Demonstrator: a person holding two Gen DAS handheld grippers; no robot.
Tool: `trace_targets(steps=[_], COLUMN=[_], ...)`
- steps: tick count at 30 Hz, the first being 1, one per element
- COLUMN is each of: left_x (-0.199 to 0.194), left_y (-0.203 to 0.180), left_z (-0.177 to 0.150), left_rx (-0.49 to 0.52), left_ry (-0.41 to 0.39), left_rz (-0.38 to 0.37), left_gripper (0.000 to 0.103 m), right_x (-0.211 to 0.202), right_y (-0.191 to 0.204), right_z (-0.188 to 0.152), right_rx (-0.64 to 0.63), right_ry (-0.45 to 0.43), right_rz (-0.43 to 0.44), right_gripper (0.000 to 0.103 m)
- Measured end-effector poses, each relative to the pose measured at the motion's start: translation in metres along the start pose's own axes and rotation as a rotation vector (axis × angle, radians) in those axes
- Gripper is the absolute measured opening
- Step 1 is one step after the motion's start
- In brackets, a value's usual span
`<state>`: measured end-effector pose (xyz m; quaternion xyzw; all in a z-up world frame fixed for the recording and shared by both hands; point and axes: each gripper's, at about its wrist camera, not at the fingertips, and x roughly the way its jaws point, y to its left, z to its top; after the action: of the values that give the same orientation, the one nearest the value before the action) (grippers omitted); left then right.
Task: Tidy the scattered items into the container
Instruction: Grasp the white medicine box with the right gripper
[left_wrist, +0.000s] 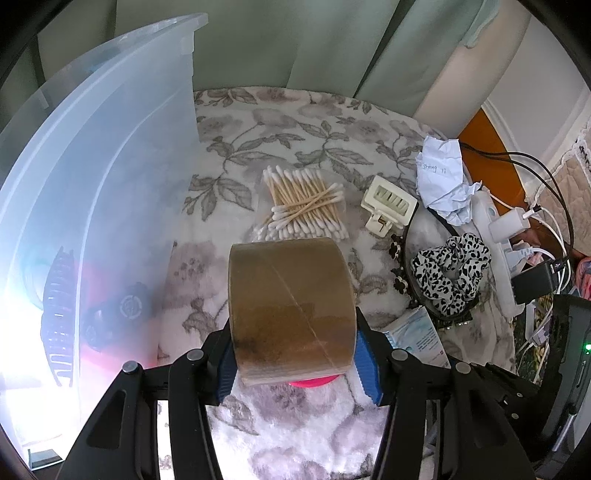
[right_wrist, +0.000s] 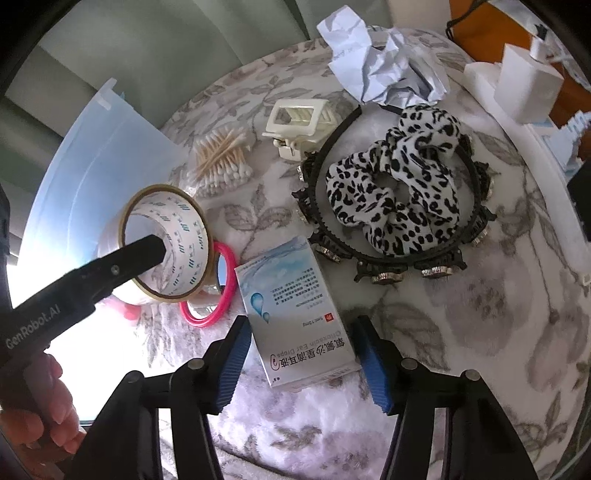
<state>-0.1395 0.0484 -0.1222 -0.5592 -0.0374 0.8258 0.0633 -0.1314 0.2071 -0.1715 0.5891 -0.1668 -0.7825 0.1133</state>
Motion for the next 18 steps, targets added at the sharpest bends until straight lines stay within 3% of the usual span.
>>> trace_targets(steps=[12, 15, 18], left_x=[-0.017, -0.02, -0.026], left_y=[0.004, 0.003, 0.002], left_z=[-0.005, -0.007, -0.009], left_rx=[-0.009, -0.008, -0.004], left_ry=[-0.027, -0.029, -0.04], left_rz=[0.001, -0.004, -0.008], left_gripper=[0.055, 0.055, 0.055], right_x=[-0.012, -0.029, -0.031], right_y=[0.0, -0.017, -0.009], right_z=[0.012, -0.006, -0.016], right_rx=[0.035, 0.039, 0.041], right_ry=[-0.012, -0.009, -0.018], right_rz=[0.032, 0.041, 0.048], right_gripper=[0.056, 0.055, 0.054])
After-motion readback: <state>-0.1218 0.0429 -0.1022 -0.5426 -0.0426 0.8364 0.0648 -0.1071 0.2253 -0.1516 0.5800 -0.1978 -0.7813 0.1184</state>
